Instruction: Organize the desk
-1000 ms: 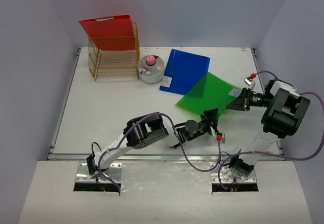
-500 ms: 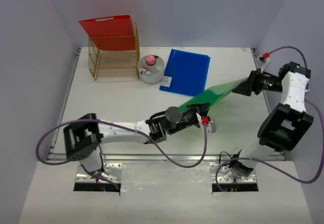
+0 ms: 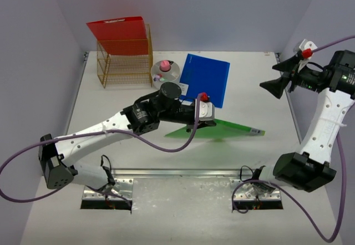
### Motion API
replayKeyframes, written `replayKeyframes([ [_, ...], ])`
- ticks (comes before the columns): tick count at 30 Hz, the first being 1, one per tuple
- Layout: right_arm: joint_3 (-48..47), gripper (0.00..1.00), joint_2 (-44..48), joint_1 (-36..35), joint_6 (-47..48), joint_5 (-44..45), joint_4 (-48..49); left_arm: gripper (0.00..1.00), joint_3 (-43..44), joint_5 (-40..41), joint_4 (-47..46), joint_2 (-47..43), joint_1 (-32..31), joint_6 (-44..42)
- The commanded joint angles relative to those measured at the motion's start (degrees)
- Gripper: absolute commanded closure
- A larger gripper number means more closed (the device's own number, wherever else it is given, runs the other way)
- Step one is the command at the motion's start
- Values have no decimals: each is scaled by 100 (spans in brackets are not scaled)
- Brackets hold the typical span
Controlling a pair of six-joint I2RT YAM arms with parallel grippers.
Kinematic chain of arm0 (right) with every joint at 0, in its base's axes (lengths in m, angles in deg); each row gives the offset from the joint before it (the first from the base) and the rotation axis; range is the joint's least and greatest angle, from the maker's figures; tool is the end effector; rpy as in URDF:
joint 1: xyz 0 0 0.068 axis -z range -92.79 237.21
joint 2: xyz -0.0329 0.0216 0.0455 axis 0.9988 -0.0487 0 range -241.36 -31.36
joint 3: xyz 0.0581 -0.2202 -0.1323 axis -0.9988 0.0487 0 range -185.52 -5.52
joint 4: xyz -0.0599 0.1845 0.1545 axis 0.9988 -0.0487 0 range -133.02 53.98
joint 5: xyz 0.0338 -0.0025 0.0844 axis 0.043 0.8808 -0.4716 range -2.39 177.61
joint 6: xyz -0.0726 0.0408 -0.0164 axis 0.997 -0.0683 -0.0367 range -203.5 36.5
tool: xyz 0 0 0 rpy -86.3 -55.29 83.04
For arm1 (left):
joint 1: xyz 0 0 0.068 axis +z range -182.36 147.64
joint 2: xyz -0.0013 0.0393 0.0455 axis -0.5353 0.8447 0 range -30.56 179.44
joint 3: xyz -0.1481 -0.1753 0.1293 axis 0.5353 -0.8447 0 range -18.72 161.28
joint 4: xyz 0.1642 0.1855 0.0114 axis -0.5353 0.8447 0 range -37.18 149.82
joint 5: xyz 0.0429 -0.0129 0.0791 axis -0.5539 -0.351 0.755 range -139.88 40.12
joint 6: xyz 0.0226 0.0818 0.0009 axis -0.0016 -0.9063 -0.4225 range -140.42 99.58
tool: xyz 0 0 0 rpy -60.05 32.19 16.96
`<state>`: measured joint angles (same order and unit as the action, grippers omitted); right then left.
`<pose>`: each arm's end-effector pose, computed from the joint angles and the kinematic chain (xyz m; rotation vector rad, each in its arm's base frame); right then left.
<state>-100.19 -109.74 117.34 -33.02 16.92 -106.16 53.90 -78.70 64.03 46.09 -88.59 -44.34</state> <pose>0.2356 -0.0552 0.4051 -0.7429 1.7324 0.6055 0.1535 -0.2942 0.3678 1.4717 1.1840 -0.8512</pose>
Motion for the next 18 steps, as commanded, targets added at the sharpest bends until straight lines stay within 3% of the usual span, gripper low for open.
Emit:
replayKeyframes([
  [1,-39,11,245,-336,1369,-278,-591,100,532,-1342,1089,41,550,395],
  [5,190,11,362,-788,2195,-54,-1534,100,684,-2466,1213,190,1147,784],
  [12,1505,13,829,-1084,2634,227,-1626,100,314,-3730,280,369,2301,2226],
  [18,1957,14,897,-1097,2749,268,-1626,100,129,-4217,-523,594,2741,3036],
])
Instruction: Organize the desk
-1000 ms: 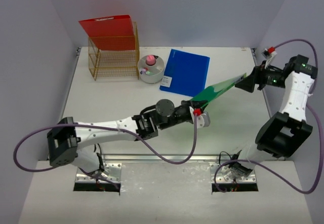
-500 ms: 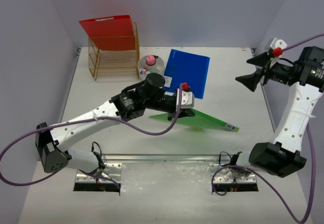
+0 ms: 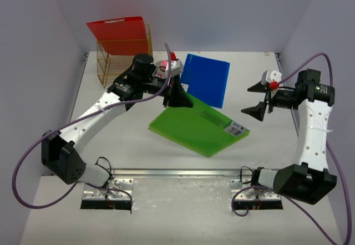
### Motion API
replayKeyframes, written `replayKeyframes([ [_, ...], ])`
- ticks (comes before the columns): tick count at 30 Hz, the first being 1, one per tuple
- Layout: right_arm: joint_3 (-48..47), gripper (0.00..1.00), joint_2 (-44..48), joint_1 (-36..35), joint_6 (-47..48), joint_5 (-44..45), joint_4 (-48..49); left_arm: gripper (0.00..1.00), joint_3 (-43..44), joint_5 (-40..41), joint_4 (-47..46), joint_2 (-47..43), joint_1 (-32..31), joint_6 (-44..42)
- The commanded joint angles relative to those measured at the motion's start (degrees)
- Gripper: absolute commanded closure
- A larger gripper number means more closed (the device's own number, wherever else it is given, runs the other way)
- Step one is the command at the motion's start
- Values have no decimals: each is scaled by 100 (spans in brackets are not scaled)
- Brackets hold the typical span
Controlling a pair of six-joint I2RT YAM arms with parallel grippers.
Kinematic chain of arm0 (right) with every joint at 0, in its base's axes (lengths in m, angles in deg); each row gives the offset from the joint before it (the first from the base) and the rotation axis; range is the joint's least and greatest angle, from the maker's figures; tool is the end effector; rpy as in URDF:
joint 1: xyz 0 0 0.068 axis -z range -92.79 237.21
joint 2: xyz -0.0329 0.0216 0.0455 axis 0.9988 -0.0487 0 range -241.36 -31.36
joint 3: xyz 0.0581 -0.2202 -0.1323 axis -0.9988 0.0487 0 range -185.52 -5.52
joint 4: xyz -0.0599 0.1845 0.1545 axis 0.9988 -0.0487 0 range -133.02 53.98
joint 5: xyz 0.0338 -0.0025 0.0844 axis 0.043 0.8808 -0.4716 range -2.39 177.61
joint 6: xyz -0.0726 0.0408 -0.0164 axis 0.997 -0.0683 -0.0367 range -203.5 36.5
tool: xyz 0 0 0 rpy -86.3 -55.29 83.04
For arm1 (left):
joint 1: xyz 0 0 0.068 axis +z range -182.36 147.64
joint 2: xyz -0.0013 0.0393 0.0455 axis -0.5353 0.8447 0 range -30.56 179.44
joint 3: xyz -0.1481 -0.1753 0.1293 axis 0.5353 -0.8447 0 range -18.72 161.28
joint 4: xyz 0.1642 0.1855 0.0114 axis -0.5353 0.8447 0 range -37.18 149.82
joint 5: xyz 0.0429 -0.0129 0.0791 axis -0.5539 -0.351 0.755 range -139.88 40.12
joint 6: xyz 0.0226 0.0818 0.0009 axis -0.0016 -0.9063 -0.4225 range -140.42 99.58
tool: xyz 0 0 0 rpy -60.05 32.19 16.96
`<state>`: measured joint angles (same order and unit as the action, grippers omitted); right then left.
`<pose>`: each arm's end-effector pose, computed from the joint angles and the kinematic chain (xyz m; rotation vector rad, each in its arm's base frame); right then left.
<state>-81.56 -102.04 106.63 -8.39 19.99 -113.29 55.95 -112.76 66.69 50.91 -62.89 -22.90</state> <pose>0.2037 0.0014 0.3374 -1.1178 1.6613 0.6720 0.2414 -0.2193 0.3590 1.2432 1.5123 -1.3715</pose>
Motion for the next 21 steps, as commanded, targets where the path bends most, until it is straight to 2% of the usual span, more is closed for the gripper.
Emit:
replayKeyframes([
  [1,94,14,99,-26,273,-55,-913,100,-60,-848,-826,168,201,929],
  [14,121,14,-180,-162,-93,-305,-913,100,-91,-1050,-887,415,356,986],
  [17,240,14,-147,-620,-214,-13,-904,100,-13,-905,-797,444,354,928],
  [21,335,14,-152,-1367,-975,368,-600,100,211,-655,-189,512,360,401],
])
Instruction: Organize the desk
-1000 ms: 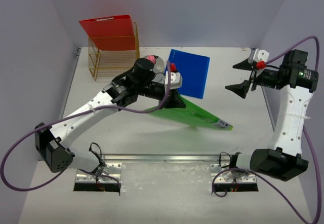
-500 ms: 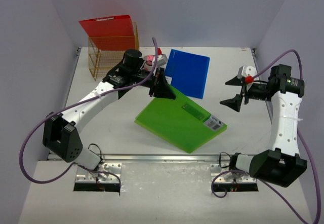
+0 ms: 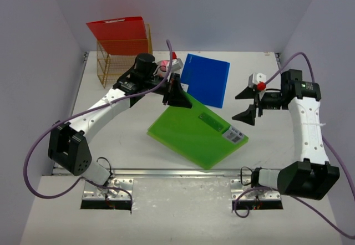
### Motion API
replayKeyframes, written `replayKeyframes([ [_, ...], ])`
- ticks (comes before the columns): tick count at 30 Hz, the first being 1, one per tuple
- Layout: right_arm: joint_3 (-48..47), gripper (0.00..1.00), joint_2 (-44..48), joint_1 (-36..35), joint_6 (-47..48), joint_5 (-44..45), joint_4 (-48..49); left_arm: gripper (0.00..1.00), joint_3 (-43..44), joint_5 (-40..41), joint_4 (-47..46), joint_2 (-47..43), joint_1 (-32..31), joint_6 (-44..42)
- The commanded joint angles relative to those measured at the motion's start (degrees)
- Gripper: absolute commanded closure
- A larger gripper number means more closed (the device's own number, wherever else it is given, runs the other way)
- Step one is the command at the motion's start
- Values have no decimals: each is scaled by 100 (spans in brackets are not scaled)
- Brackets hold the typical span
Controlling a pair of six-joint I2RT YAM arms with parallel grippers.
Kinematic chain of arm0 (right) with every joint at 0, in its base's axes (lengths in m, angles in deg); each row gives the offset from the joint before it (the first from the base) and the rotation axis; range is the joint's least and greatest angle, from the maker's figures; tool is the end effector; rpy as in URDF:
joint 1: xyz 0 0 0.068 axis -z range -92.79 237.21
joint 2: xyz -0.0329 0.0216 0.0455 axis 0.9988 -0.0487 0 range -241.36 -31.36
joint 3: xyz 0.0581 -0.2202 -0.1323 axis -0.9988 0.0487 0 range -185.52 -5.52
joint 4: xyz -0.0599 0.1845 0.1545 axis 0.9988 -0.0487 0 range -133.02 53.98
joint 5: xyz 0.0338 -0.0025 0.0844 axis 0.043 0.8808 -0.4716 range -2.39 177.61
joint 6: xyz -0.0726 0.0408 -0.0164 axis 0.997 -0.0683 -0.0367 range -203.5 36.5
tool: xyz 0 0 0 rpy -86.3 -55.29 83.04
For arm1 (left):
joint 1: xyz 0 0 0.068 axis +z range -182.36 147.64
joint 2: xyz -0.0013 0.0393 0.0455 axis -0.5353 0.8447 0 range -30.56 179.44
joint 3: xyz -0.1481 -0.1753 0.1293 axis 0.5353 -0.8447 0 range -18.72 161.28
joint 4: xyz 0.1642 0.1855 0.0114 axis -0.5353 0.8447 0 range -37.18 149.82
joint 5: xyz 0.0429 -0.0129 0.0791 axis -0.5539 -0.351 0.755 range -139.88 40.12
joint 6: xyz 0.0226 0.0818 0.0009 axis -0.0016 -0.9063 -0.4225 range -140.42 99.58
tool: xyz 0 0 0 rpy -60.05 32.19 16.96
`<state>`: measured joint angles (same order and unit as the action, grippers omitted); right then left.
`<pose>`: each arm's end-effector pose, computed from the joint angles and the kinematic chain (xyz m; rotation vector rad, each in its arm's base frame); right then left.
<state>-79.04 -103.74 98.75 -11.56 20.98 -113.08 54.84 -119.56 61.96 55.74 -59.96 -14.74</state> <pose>0.2073 0.0276 0.3199 -1.1811 1.6966 0.8410 0.2639 -0.2168 0.3376 1.1742 1.6066 -1.5492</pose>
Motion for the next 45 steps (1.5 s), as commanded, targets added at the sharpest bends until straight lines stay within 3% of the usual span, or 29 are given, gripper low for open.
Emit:
replayKeyframes([
  [1,94,14,5,-808,-852,405,-510,100,382,70,472,36,67,-587],
  [10,68,13,-384,-2350,-2057,1349,383,100,604,164,873,-8,53,-994],
  [15,-229,22,-867,-2764,-2322,1442,402,100,1071,395,1632,40,-41,-1748],
  [20,-311,57,-1004,-2939,-2775,1288,730,91,1110,581,1732,-194,-159,-1956],
  [24,-230,92,-889,-2949,-3039,987,1065,71,841,661,1490,-539,-150,-1566],
  [26,-112,100,-725,-2948,-3101,744,1258,56,721,800,1385,-768,-113,-1293],
  [29,142,100,-379,-2948,-3277,395,1680,37,509,784,1158,-1137,72,-780],
  [32,604,100,95,-2941,-3759,51,2553,24,192,455,900,-1618,558,-238],
  [36,1023,100,479,-2939,-4285,-168,3301,23,142,138,1485,-1800,984,-480],
  [43,1094,100,672,-2948,-4862,-368,3897,27,446,-299,2088,-1592,1054,-1049],
  [45,1128,100,719,-2948,-4970,-354,4025,29,661,-284,2726,-1409,1026,-1676],
])
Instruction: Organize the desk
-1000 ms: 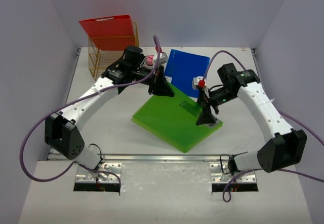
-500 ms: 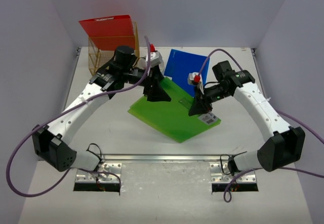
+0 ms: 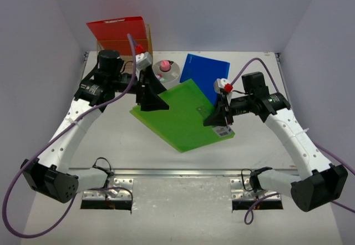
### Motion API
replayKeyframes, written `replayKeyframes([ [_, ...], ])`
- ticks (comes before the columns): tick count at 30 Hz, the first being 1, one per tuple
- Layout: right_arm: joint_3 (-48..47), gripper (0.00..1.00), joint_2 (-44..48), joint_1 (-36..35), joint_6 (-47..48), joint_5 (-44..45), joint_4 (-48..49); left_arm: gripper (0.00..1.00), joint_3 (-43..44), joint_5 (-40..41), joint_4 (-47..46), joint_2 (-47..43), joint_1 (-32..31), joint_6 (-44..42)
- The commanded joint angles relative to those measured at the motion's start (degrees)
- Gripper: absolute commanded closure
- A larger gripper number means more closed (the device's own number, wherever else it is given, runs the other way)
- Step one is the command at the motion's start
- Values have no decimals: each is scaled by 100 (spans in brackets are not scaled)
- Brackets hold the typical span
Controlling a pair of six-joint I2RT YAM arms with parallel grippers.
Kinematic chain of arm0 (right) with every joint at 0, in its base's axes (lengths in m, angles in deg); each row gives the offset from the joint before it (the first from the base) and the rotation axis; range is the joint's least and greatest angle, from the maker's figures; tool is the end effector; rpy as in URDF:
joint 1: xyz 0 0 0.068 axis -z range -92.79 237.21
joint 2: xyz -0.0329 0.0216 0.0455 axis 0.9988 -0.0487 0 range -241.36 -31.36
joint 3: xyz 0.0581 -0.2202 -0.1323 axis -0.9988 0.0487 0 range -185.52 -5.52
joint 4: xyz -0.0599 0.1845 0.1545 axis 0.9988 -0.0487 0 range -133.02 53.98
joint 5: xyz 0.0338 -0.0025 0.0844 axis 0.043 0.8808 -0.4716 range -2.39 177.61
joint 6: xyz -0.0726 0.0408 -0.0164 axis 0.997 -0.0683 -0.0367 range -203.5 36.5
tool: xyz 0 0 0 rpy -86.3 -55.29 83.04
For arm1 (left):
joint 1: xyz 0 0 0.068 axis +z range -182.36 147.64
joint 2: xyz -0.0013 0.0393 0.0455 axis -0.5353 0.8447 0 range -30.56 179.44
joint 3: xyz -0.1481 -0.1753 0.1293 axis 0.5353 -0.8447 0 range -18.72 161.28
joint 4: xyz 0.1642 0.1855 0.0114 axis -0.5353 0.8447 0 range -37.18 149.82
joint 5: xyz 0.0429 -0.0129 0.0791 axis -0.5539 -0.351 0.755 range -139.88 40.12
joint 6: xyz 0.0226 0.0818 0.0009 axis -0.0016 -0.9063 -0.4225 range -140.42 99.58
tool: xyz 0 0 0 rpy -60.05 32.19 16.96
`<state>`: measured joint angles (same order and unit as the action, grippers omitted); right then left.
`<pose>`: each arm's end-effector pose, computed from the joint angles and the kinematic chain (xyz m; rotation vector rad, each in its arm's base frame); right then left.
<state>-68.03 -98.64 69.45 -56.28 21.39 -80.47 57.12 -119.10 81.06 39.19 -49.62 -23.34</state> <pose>0.1930 0.1336 0.3098 -1.2437 1.7043 1.2697 0.2161 -0.1401 0.3982 1.0938 1.5627 -1.3297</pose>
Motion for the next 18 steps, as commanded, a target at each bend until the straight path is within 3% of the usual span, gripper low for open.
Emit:
replayKeyframes([
  [1,47,100,213,-17,-559,-388,837,30,576,-293,1111,303,-30,-1121],
  [5,99,100,188,-17,-728,-391,1065,37,1131,52,2123,572,-212,-2141],
  [9,92,100,111,-24,-856,-391,1270,53,1693,639,2935,846,-585,-2955],
  [18,225,100,106,-148,-1240,-299,1923,87,2012,1364,3385,1014,-1075,-3165],
])
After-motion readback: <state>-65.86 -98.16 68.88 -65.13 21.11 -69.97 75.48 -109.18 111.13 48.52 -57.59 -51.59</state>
